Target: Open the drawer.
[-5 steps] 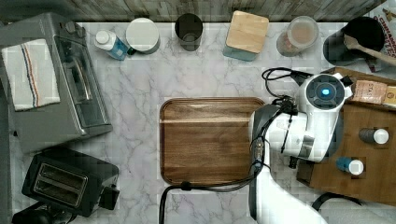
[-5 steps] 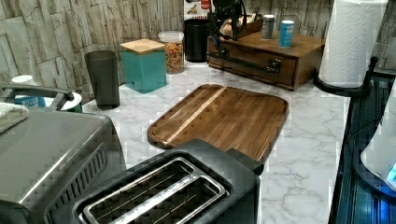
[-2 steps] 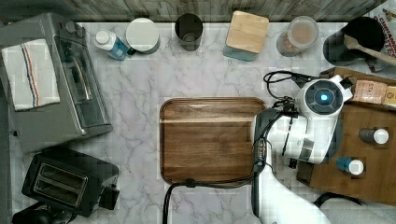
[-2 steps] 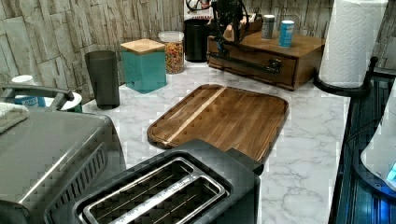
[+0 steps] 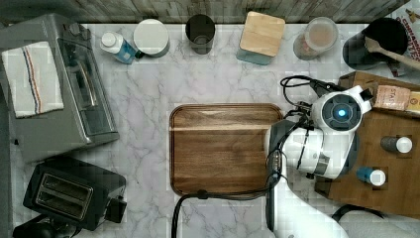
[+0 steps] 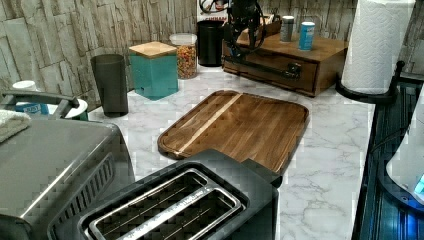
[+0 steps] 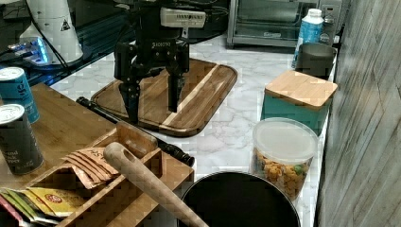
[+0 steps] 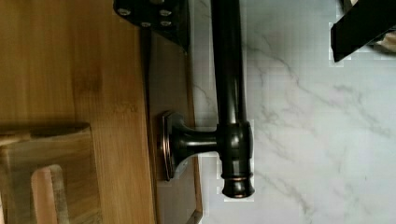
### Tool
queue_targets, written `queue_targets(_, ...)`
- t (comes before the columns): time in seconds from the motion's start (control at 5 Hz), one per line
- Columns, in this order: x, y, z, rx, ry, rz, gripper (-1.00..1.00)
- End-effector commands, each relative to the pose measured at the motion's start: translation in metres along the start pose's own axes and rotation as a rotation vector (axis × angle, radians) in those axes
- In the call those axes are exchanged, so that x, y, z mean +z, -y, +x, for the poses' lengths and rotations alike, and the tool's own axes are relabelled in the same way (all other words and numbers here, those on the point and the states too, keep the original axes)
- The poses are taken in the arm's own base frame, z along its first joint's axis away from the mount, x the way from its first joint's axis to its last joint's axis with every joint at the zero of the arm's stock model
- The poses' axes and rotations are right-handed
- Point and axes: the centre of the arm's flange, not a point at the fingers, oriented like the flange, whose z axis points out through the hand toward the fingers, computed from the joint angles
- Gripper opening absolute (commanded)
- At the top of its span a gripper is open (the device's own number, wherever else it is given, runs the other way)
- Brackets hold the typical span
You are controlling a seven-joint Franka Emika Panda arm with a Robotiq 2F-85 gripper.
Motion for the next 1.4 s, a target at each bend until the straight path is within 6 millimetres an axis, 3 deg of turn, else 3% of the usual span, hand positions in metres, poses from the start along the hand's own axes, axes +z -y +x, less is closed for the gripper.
queue_targets(0.2,0.033,-0.016,-0.046,0.054,0.069,-0.074,1.0)
queue_targets(0.6,0.062,-0.03,-0.047,-0.028,0.024,-0.035,1.0)
queue_targets(0.8,0.061,-0.023,-0.045,-0.033,0.015,-0.018,1.0)
queue_targets(1.4,0.005,0.054,-0.033,-0.104,-0.006,0.067,1.0)
